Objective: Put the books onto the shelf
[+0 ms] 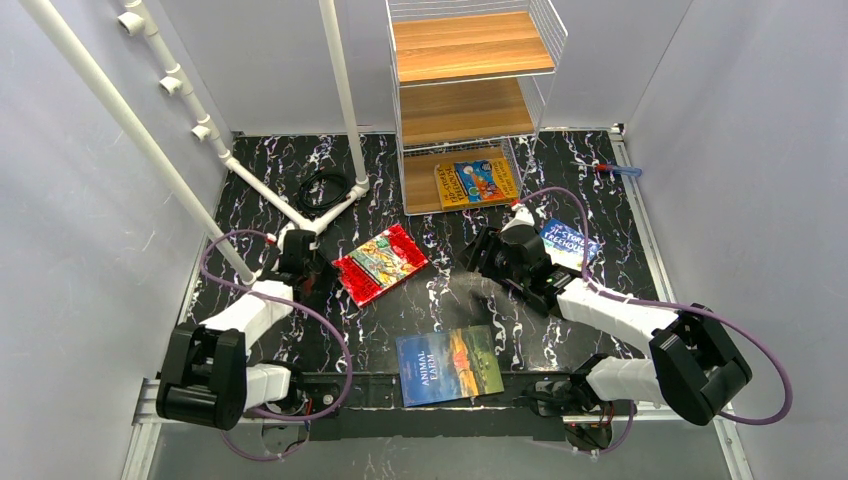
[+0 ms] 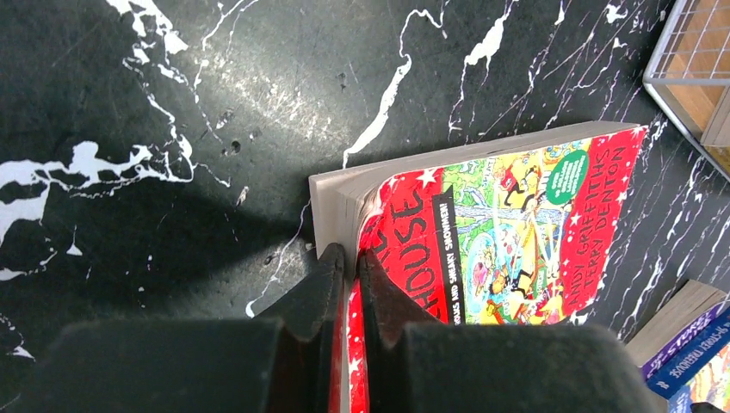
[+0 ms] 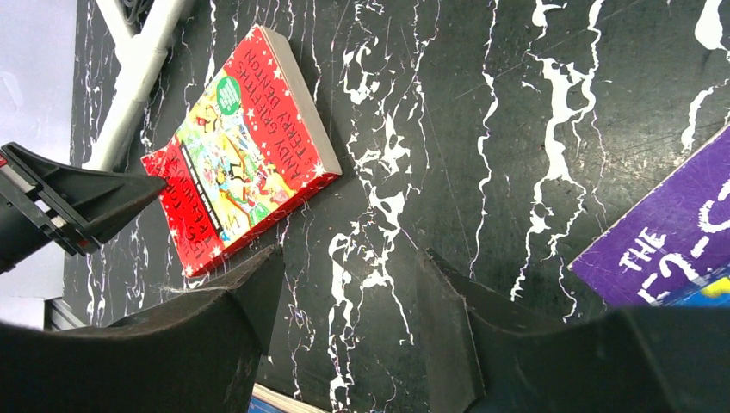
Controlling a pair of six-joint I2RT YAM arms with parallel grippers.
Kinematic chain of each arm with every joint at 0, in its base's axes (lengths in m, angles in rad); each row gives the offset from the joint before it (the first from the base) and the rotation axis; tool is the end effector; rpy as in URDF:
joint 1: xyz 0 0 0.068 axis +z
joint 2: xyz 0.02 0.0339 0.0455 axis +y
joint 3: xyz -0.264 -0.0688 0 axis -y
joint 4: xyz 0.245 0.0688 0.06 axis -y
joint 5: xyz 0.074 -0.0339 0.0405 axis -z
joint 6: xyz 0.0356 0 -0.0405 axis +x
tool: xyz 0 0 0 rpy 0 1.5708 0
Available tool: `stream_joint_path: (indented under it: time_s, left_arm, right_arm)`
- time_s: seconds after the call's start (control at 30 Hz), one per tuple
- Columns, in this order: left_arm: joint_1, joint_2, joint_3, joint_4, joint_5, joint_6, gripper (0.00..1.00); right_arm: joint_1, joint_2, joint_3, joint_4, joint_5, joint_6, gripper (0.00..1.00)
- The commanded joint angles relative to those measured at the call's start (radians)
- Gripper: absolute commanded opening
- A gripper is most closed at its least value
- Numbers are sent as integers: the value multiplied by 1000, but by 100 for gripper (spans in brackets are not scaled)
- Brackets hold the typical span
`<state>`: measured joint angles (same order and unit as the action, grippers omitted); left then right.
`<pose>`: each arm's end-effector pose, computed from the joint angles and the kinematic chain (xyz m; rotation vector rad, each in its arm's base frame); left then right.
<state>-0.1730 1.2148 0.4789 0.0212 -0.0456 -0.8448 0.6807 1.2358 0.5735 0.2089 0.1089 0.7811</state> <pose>0.2294 -0.0384 0.1692 -0.7912 2.1925 -0.4717 0.2058 0.1617 0.2116 0.1783 2.1112 0.7977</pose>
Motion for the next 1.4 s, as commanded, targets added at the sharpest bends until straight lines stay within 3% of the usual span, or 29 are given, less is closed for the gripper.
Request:
stream_joint_path:
  time_s: [0.0,0.07,0.27,0.6,0.63,0.73,0.77,0.83,0.97,1.1,1.3,1.37]
  left_arm:
    - [0,22,53,-55,-2,73,0]
    - [0,18,84,-91,35,100,0]
    - [-28,-24,142,-232,146,115,0]
    - [-86,-126,50,-173,174,7,0]
    - [-86,-114,46,-161,173,8,3]
    - [-86,-79,34,-122,158,0,47]
    - [-86,-77,38,-135,131,-7,56]
    - [-86,-87,50,-165,68,-6,62]
    - [-86,-64,84,-172,-17,78,64]
    - [-86,23,98,-90,72,103,55]
    - [-88,129,88,9,113,76,58]
    - [-90,157,86,24,110,73,53]
  right_arm:
    - [-1,-25,-9,-2,14,-18,65]
    - [-1,-30,-18,0,12,-1,66]
    - [0,-22,-92,122,-52,167,84]
    - [19,65,-118,216,-81,287,89]
    - [19,66,-118,216,-79,286,89]
    - [20,57,-117,202,-72,273,89]
    - [19,52,-116,192,-69,267,89]
    - [20,32,-115,165,-58,254,89]
    - [19,-6,-124,137,-35,243,89]
    - [20,-6,-117,125,-34,233,89]
    - [20,-6,-109,118,-32,228,89]
    - [19,-9,-106,114,-31,226,89]
